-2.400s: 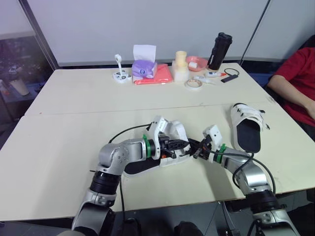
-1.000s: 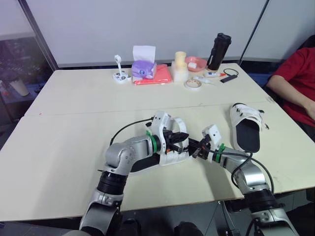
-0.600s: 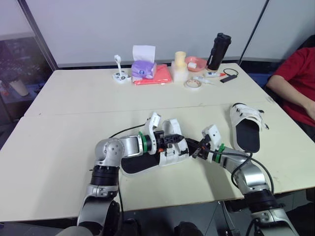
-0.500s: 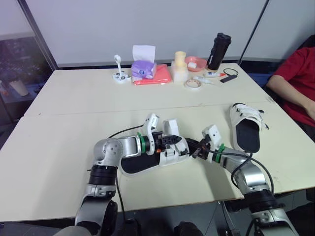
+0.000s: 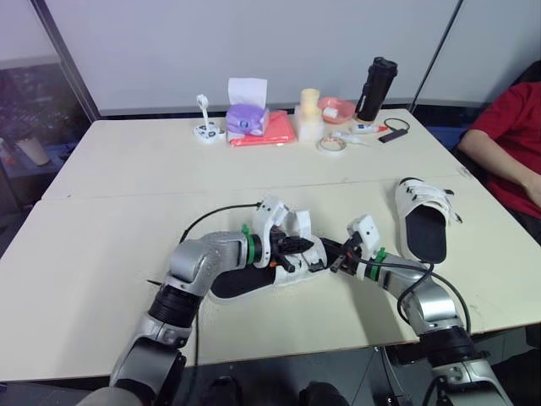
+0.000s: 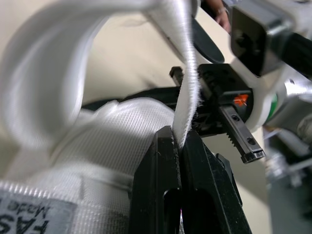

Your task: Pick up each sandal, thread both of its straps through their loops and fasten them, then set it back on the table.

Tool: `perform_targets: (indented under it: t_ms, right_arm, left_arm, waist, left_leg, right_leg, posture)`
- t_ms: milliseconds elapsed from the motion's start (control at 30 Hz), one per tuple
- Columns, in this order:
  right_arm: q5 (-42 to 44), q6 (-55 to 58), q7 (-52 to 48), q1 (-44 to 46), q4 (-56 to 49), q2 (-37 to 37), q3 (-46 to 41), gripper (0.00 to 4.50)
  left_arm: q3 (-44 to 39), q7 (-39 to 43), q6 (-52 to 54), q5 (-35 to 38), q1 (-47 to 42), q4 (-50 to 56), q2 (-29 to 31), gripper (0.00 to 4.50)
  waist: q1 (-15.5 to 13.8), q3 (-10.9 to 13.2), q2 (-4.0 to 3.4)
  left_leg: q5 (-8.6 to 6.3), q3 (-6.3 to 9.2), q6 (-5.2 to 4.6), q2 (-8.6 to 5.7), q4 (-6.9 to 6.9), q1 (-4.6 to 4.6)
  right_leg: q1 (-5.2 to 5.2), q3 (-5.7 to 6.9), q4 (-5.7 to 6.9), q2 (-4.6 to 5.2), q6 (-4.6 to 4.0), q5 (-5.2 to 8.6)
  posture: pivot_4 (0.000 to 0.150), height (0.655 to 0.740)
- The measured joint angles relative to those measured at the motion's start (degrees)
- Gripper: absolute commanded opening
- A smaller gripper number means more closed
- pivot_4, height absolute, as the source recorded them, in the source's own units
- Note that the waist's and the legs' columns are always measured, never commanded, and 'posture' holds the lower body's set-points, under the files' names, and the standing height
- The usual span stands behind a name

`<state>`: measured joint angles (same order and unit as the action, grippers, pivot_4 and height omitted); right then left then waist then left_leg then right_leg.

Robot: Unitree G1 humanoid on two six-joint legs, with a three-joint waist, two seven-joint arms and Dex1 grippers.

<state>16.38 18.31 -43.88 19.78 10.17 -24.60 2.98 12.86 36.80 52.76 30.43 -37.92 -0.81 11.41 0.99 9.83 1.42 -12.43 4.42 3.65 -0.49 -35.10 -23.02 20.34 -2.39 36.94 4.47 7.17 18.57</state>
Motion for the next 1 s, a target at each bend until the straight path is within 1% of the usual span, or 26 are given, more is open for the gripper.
perform_targets:
  t_ms: [133, 367, 533, 800, 1000]
  right_arm:
    - [0.0, 0.0, 0.0, 0.0, 0.0, 0.1, 0.0, 0.00]
    - [0.0, 0.0, 0.0, 0.0, 0.0, 0.2, 0.0, 0.00]
    - [0.0, 0.0, 0.1, 0.0, 0.0, 0.4, -0.1, 0.00]
    - [0.0, 0.0, 0.1, 0.0, 0.0, 0.5, -0.1, 0.00]
    - [0.0, 0.0, 0.2, -0.1, -0.1, 0.5, -0.2, 0.00]
  left_arm:
    - [2.0, 2.6, -2.3, -1.6, -1.2, 1.9, 1.3, 0.02]
    - [5.5, 6.6, -5.0, -5.2, -2.9, 2.1, 4.1, 0.02]
    - [8.4, 9.0, -8.6, -9.1, -3.5, 1.9, 6.3, 0.02]
    - [9.4, 13.3, -12.6, -12.2, -4.5, 1.1, 7.1, 0.02]
    - [9.2, 15.4, -13.1, -12.2, -4.6, 1.8, 6.3, 0.02]
  waist:
    - [0.0, 0.0, 0.00]
    - [0.1, 0.0, 0.00]
    - [0.2, 0.0, 0.00]
    - [0.1, 0.0, 0.00]
    - [0.1, 0.0, 0.00]
  left_leg:
    - [0.00, 0.01, 0.00, 0.00, 0.01, -0.01]
    - [0.00, 0.04, -0.01, 0.01, 0.02, -0.02]
    - [0.00, 0.05, -0.01, 0.03, 0.05, -0.02]
    - [0.00, 0.10, -0.01, 0.04, 0.06, -0.02]
    - [0.00, 0.12, -0.02, 0.05, 0.05, -0.03]
  right_leg:
    - [0.01, -0.01, -0.01, 0.00, 0.00, 0.00]
    - [0.04, -0.02, -0.01, 0.00, -0.01, 0.00]
    - [0.06, -0.02, -0.01, 0.00, -0.01, 0.01]
    - [0.08, -0.03, -0.01, -0.01, -0.01, 0.01]
    - [0.08, -0.04, -0.01, -0.01, -0.01, 0.01]
  posture:
    - [0.150, 0.7400]
    - [0.150, 0.7400]
    - [0.150, 0.7400]
    - [0.150, 0.7400]
    - [0.150, 0.7400]
